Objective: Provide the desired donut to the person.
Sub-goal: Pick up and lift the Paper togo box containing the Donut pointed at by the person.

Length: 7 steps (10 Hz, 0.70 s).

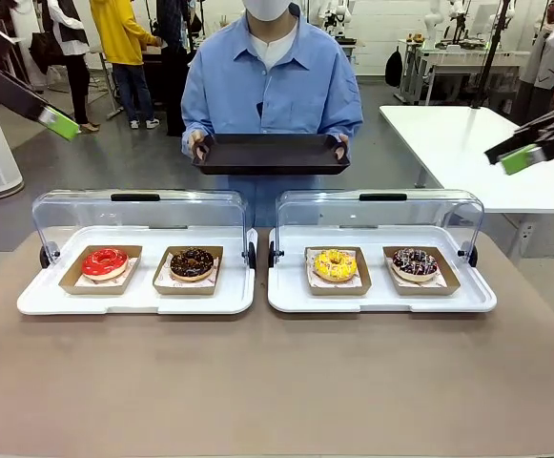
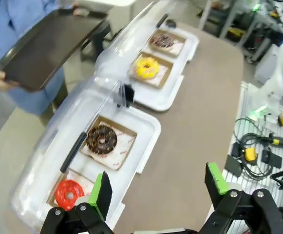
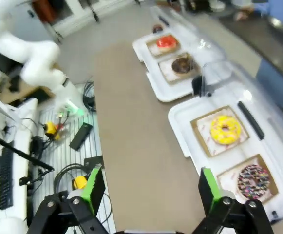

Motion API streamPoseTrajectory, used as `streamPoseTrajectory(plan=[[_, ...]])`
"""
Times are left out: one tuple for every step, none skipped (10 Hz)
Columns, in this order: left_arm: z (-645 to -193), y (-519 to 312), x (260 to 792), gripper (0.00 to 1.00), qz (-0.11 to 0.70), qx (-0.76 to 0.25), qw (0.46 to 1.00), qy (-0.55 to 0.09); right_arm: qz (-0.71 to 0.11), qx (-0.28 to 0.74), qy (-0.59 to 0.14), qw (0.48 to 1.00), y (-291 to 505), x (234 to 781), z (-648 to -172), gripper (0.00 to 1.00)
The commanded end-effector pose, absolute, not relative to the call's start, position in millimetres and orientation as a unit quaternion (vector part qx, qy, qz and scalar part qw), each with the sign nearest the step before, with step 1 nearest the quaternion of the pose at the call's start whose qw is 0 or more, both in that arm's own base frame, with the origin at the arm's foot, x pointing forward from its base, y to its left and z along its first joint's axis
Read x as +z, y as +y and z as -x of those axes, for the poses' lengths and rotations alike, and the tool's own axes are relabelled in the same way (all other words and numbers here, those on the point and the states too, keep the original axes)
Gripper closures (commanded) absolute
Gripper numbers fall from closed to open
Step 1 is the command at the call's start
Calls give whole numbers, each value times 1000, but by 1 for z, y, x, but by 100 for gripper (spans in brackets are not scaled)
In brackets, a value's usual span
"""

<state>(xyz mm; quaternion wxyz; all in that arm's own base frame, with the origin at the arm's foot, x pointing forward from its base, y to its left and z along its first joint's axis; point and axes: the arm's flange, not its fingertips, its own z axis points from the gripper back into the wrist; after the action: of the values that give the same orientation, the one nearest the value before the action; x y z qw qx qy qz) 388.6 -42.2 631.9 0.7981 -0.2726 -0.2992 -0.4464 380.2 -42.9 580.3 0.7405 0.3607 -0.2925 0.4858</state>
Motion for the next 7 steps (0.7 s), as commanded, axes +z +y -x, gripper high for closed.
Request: streamPoseTrajectory(plan=[[-409, -9, 629, 0, 308, -472, 756, -332, -389, 478, -302, 727, -73, 570, -408, 0], [-416, 10, 623, 0, 321, -471, 737, -363, -403, 470, -319, 718, -89, 562, -412, 0], [-421, 28, 612, 0, 340, -466, 720, -387, -418, 465, -330, 707, -102, 555, -414, 0], [-427, 46, 603, 0, 359, -450, 710, -406, -422, 463, -338, 702, -111, 550, -415, 0], [-433, 64, 595, 0, 381, -438, 699, -418, -423, 462, -347, 698, -119, 547, -415, 0], [-434, 80, 588, 0, 390, -439, 690, -423, -429, 460, -353, 693, -126, 544, -415, 0], [-436, 94, 580, 0, 398, -440, 688, -419, -431, 454, -355, 694, -131, 542, -414, 0]])
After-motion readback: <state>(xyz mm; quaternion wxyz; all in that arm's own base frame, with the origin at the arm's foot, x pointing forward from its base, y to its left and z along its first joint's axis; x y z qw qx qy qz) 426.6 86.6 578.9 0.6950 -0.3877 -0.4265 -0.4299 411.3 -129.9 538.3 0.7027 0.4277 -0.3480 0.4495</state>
